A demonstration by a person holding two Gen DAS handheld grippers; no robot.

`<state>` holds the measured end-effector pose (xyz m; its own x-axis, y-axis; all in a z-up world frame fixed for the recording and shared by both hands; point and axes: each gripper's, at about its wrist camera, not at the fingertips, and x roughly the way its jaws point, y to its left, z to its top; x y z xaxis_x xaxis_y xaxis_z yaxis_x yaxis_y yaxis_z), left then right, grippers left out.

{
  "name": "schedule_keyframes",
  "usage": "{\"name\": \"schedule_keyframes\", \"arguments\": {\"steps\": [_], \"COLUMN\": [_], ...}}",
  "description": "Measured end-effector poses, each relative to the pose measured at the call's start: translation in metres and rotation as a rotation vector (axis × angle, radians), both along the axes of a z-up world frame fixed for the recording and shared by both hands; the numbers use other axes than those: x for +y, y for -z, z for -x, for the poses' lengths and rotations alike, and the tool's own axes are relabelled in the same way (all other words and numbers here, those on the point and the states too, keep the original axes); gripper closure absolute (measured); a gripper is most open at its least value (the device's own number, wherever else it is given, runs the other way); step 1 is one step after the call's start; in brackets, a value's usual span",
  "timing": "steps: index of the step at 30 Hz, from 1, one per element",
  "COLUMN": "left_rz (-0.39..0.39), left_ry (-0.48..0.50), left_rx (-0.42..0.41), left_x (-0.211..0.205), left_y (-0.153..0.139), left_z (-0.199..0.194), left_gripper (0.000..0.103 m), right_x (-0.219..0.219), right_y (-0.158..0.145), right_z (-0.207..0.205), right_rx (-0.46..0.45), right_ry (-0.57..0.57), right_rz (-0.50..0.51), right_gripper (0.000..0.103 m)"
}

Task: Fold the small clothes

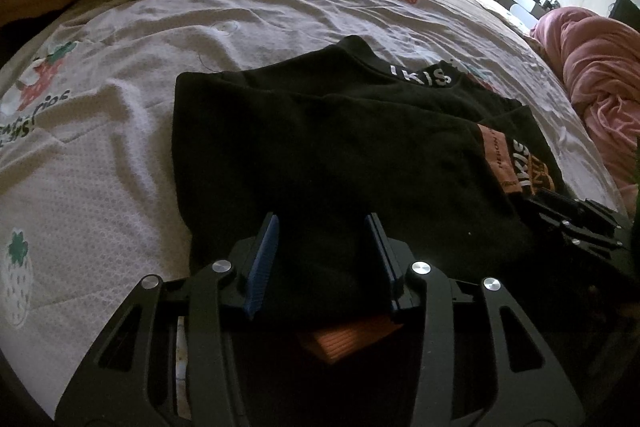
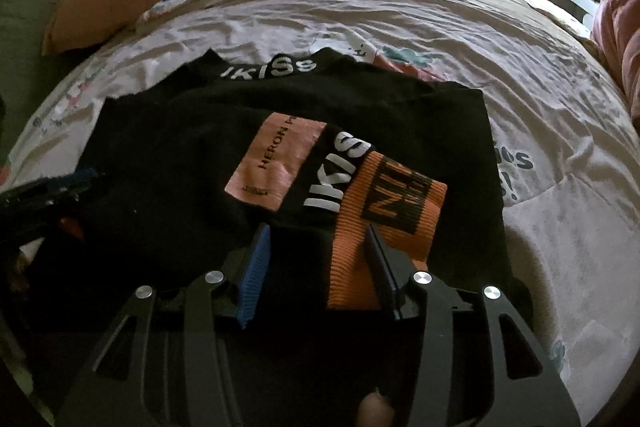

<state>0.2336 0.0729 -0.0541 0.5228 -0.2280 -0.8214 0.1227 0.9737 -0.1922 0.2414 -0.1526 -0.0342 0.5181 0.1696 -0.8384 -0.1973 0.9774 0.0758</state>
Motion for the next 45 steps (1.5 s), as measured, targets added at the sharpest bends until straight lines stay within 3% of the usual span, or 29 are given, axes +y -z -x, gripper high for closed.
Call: {"name": "schedule_keyframes", "arguments": {"steps": [6, 9, 14, 17, 24, 27, 31, 34, 40, 43, 45], "left_rz": [-0.003, -0.002, 0.015, 0.041, 0.056, 0.060, 0.064, 0.067, 0.067, 0.066, 0.069], "left_ry": [-0.001, -0.004, -0.007, -0.010, -0.021, -0.026, -0.031, -0.037, -0.068, -0.083, -0.088], "left_rx": [-0.001, -0.001, -0.006, -0.008, -0.026, -0.033, -0.045, -0.058, -0.087, -0.107, -0.117], "left_x": [0.001, 0.001, 0.002, 0.004, 0.005, 0.005, 0.006, 0.008, 0.012, 0.014, 0.015], "left_y": [-0.001, -0.002, -0.006, -0.009, -0.018, -0.021, -0.026, -0.030, -0.040, -0.046, -0.050], "left_z": [0.000, 0.001, 0.004, 0.007, 0.015, 0.017, 0.021, 0.023, 0.029, 0.032, 0.035], "left_gripper": [0.067, 0.067, 0.067, 0.067, 0.064, 0.060, 0.060, 0.045, 0.038, 0.021, 0.020], "right_x": [-0.003, -0.005, -0.005, -0.005, -0.006, -0.007, -0.007, -0.009, -0.016, -0.018, -0.020], "right_y": [-0.010, -0.014, -0.021, -0.026, -0.035, -0.039, -0.043, -0.047, -0.055, -0.058, -0.060], "right_z": [0.005, 0.008, 0.013, 0.016, 0.020, 0.022, 0.024, 0.026, 0.029, 0.030, 0.032], "right_rx": [-0.026, -0.036, -0.058, -0.073, -0.102, -0.110, -0.121, -0.136, -0.153, -0.162, -0.169], "right_ry": [0.014, 0.020, 0.021, 0.023, 0.030, 0.033, 0.037, 0.043, 0.056, 0.059, 0.063], "right_rz": [-0.034, -0.046, -0.051, -0.061, -0.079, -0.097, -0.106, -0.110, -0.125, -0.131, -0.137], "right_gripper": [0.053, 0.036, 0.036, 0.025, 0.024, 0.015, 0.013, 0.011, 0.008, 0.007, 0.007]}}
